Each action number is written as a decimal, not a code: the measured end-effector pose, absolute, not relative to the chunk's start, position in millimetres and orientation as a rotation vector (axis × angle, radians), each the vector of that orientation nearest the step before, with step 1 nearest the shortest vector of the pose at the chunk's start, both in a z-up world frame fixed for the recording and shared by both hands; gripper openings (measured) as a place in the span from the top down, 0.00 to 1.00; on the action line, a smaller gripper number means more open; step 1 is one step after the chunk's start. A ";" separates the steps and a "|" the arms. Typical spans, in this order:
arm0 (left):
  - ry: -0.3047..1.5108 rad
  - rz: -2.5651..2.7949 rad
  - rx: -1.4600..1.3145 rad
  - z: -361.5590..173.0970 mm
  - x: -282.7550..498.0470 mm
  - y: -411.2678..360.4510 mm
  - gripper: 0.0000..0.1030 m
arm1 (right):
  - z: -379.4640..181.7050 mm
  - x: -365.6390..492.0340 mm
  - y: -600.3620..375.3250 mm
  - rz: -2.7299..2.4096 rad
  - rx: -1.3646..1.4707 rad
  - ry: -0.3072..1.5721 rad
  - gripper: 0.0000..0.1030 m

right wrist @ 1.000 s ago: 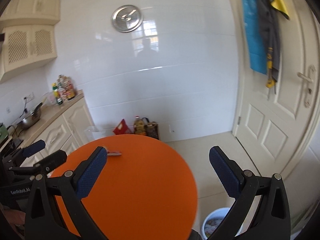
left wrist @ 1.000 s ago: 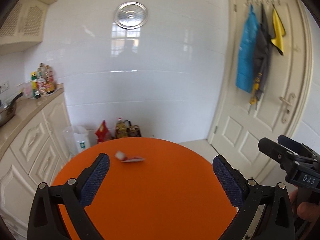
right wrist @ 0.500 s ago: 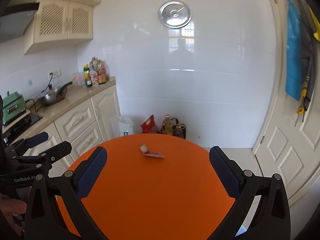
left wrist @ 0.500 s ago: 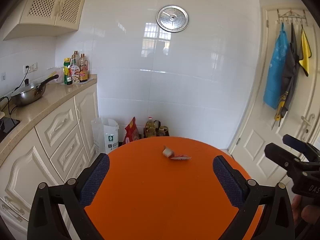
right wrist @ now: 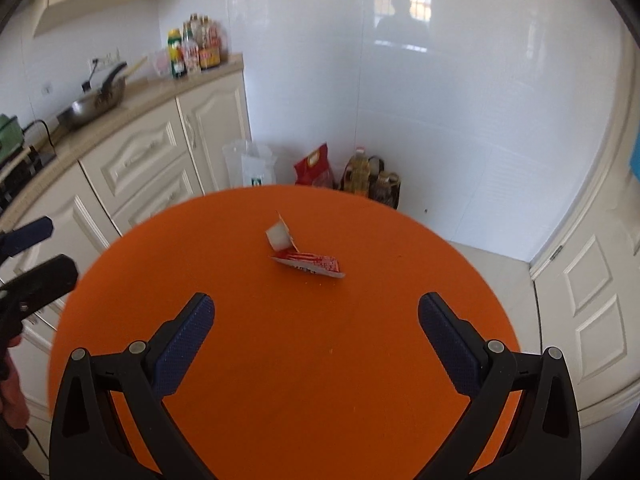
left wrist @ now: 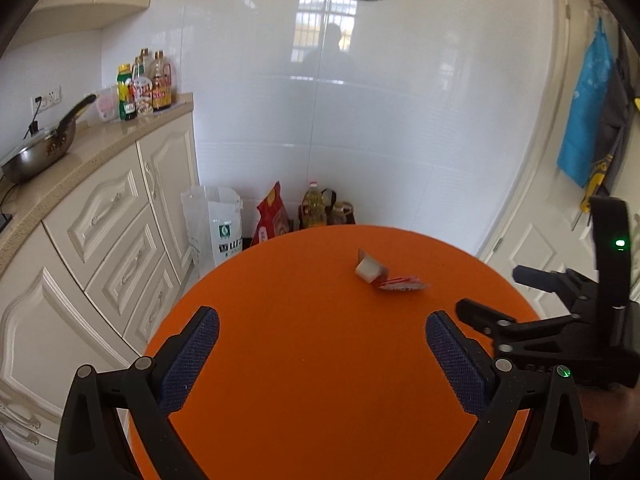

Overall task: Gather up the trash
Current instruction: 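Grasp the red-white wrapper with the right tool while the left tool grasps the white cup, then lift the cup and wrapper and carry them over the blue bucket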

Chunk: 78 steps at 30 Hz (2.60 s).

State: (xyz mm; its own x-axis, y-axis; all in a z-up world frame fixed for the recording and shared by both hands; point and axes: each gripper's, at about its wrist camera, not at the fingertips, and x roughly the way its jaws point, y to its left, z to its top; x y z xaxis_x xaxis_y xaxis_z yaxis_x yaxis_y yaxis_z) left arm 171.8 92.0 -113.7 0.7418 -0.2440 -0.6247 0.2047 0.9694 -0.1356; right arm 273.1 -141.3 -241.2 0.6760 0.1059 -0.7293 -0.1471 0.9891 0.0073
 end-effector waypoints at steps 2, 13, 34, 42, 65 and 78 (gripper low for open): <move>0.726 -0.240 -0.051 -119.0 201.4 77.2 0.01 | -264.1 296.8 -142.2 0.158 -0.068 0.866 0.03; 0.829 -0.241 -0.024 -151.0 338.5 6.8 0.01 | -332.3 374.1 -129.1 0.324 -0.198 0.973 0.24; 0.872 -0.319 0.067 -200.5 436.7 -84.8 0.01 | -316.9 354.6 -173.6 0.335 -0.012 0.970 0.79; 0.886 -0.358 0.054 -227.4 481.9 -115.3 0.14 | -313.9 357.9 -181.7 0.314 0.010 0.963 0.80; 0.805 -0.419 -0.069 -234.9 438.9 -55.6 0.65 | -273.2 292.0 -199.2 0.259 0.096 0.888 0.80; 0.620 -0.531 -0.012 -179.5 301.6 -73.0 0.65 | -198.8 165.7 -236.9 0.167 0.137 0.709 0.80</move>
